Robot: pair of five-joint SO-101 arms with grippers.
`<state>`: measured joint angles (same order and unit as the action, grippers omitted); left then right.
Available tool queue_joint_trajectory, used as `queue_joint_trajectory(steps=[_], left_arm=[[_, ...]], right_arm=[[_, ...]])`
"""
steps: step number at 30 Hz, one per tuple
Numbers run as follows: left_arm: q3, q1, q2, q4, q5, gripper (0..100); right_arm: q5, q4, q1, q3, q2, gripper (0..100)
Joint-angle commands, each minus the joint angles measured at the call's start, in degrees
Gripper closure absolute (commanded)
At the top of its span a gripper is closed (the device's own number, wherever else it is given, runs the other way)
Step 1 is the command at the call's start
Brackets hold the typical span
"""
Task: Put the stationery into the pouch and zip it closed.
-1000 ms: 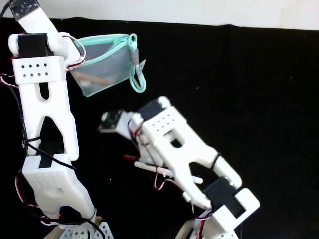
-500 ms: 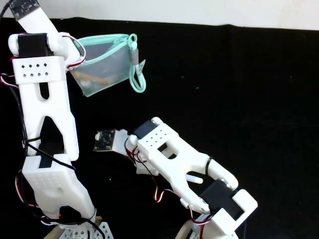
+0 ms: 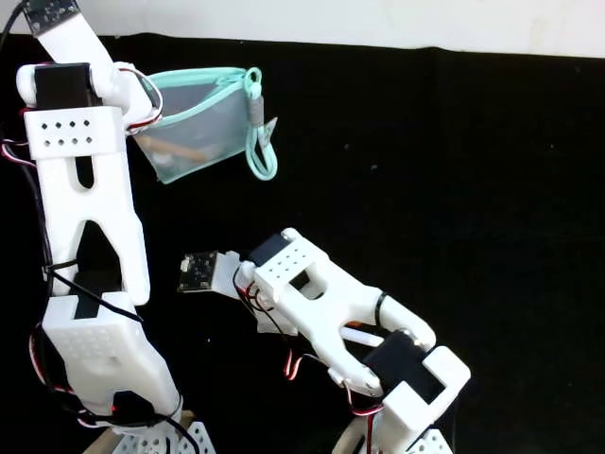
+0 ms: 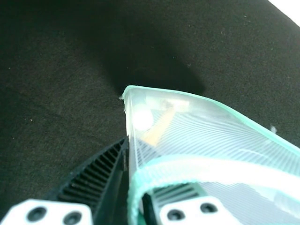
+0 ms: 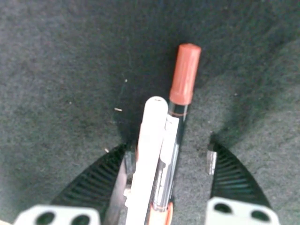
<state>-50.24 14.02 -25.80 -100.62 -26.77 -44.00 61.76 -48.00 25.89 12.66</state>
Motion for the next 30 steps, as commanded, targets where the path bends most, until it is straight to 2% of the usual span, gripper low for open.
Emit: queue_joint_trajectory(steps=[1,5,7,9,16,20,30], left_arm=[[0.1,0.9,-1.2,0.6,0.5,99],[0.1,0.9,-1.2,0.6,0.4,99],[0.1,0.9,-1.2,0.6,0.4,99],[0.1,0.9,-1.2,0.6,0.4,99],[0.1,0.9,-1.2,0.6,0.5,99],[0.1,0.9,-1.2,0.6,0.5,99],[0.1,0.9,-1.2,0.6,0.4,99]], right_arm=[[-0.9,-3.2,0.0,-0.4,2.2,76.9],[-0.6,-3.2,0.0,-0.4,2.9,99.8],[-0.6,-3.1,0.0,-0.3,3.0,95.6],[-0.4,-3.0,0.0,-0.3,3.0,99.8],[-0.2,-2.9,2.8,-0.5,2.6,99.2],[4.9,-2.8,7.0,-2.4,-1.4,99.2],[12.3,-2.7,17.8,-2.8,-14.0,99.2]])
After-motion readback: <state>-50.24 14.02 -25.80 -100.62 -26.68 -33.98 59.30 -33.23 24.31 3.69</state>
